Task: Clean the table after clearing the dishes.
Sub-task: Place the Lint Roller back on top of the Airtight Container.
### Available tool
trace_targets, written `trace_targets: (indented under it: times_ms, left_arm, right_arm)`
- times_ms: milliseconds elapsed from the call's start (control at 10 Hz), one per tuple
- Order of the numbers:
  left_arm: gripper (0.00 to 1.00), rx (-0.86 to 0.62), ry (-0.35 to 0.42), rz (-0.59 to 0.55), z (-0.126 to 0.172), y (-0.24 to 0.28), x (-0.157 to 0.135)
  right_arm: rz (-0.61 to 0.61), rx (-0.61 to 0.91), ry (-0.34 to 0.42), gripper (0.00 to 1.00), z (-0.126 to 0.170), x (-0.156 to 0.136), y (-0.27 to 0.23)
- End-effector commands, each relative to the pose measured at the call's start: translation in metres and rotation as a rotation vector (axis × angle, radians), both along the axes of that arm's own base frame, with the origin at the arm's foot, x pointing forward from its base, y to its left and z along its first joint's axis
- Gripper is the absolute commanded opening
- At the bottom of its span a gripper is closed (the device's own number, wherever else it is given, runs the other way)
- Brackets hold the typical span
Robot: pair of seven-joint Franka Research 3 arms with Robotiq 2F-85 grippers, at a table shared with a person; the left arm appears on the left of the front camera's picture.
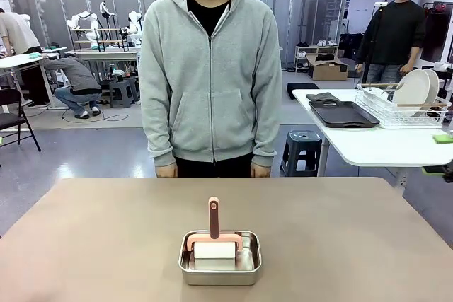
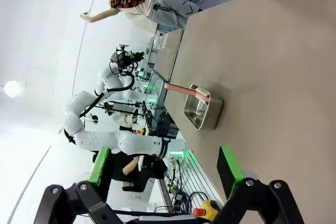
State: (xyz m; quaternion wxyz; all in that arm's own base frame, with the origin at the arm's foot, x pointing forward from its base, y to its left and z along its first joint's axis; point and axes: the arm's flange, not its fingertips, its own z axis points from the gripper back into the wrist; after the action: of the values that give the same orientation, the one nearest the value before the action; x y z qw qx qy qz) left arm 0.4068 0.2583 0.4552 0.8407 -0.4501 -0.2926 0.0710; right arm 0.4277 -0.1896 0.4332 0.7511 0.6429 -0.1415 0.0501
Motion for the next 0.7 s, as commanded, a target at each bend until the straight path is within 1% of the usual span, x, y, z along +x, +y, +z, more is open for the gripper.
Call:
trace_targets:
  times_ms: [0, 100, 200, 300, 400, 500, 600]
  left_arm:
    - [1.00, 0.000, -0.003, -0.005, 0.003, 0.002, 0.000]
    - [1.00, 0.000, -0.003, -0.005, 0.003, 0.002, 0.000]
    - [1.00, 0.000, -0.003, -0.005, 0.003, 0.002, 0.000]
    - [1.00, 0.000, -0.003, -0.005, 0.003, 0.002, 0.000]
    - [1.00, 0.000, -0.003, -0.005, 0.003, 0.002, 0.000]
    - [1.00, 0.000, -0.003, -0.005, 0.003, 0.002, 0.000]
    - [1.00, 0.000, -0.003, -0.005, 0.003, 0.002, 0.000]
  right_arm:
    - [-0.038, 0.019, -0.001, 1.00, -0.005, -0.019, -0.008]
    - [-0.049, 0.020, 0.016, 1.00, -0.008, -0.025, -0.011]
    - [-0.071, 0.025, 0.017, 1.00, -0.009, -0.031, -0.015]
    - [-0.086, 0.029, 0.048, 1.00, -0.010, -0.036, -0.017]
    - [-0.105, 0.039, 0.056, 1.00, -0.012, -0.039, -0.018]
    - [-0.089, 0.034, 0.061, 1.00, -0.011, -0.038, -0.016]
    - [-0.117, 0.007, 0.083, 1.00, -0.011, -0.037, -0.017]
